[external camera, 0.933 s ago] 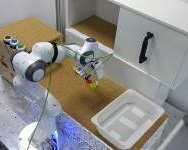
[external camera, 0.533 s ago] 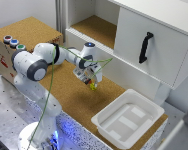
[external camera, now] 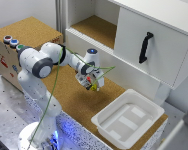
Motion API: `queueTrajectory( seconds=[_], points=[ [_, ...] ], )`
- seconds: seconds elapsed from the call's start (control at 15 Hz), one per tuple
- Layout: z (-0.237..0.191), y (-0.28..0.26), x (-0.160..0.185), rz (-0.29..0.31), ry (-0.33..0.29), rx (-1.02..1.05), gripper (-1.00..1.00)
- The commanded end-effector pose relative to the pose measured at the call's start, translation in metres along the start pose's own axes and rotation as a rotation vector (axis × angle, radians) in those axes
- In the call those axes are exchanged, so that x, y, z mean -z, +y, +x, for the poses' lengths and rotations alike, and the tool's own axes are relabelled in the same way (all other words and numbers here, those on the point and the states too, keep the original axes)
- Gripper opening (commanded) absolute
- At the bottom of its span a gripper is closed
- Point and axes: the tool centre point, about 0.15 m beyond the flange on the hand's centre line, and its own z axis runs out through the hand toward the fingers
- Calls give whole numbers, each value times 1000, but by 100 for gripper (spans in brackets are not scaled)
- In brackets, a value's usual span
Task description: Stack the yellow block on top of the purple block
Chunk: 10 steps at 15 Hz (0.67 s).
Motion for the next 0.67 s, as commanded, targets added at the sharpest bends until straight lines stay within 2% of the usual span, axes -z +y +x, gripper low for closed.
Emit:
queueTrajectory(
  seconds=[0.0,0.33,0.6],
  points=[
    [15,-2,-10,48,-62,42,-100],
    [8,-9,1,57,-55,36,-100],
    [7,-11,26,32,-44,-24,-100]
  ],
)
